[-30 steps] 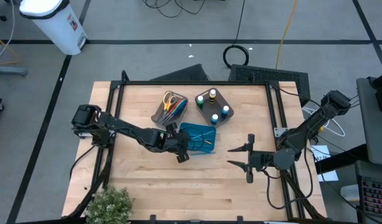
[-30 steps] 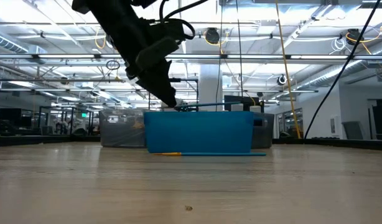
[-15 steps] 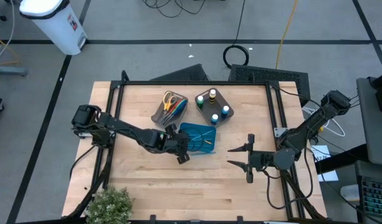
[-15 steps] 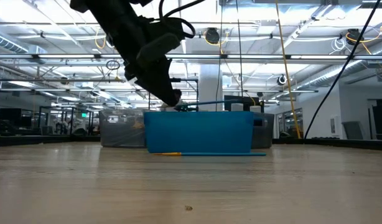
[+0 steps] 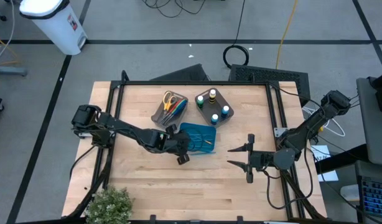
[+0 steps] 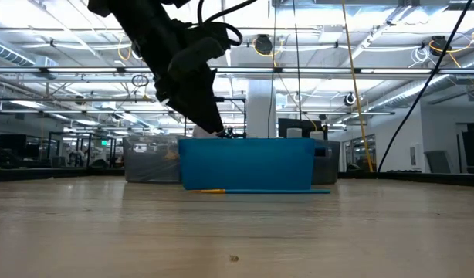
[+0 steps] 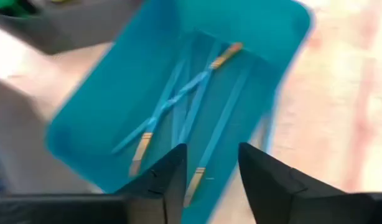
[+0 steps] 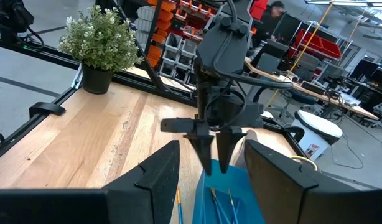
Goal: Pick & Place Paint Supplies
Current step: Put the blue paint brush into the blue bin
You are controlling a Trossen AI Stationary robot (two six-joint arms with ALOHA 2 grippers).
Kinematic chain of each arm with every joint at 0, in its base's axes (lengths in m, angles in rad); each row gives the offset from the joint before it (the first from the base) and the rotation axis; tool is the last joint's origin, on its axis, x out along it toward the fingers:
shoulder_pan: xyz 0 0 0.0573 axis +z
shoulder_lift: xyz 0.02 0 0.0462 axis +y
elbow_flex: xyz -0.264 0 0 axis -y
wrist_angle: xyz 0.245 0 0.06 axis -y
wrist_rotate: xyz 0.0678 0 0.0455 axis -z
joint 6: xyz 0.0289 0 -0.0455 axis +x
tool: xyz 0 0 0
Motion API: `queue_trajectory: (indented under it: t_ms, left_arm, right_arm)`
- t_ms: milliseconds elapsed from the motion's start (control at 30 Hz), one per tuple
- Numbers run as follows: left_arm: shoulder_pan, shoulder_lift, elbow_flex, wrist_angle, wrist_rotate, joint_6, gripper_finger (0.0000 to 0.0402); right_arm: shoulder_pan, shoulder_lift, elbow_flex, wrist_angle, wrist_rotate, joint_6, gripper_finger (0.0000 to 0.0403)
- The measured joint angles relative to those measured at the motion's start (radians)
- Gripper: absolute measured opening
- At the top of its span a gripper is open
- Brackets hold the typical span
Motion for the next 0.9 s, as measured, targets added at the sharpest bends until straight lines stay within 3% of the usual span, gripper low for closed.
queue_trajectory:
  t_ms: [133,367,600,767,900]
  left_arm:
    - [-0.007,-0.011,0.0,0.035,0.107,0.019,0.0172]
    - [-0.033,-0.011,0.0,0.108,0.144,0.066,0.0179]
    - [-0.071,-0.011,0.0,0.2,0.277,0.097,0.018]
    - [-0.113,0.004,0.0,0.139,0.273,0.116,0.018]
    - [-0.13,0.064,0.0,0.149,0.206,0.125,0.0179]
  right_arm:
    - [0.0,0.0,0.0,0.0,0.0,-0.001,0.0171]
    - [0.0,0.0,0.0,0.0,0.0,-0.003,0.0171]
    - [0.0,0.0,0.0,0.0,0.0,-0.003,0.0171]
    - [0.0,0.0,0.0,0.0,0.0,0.0,0.0171]
    - [0.0,0.0,0.0,0.0,0.0,0.0,0.0171]
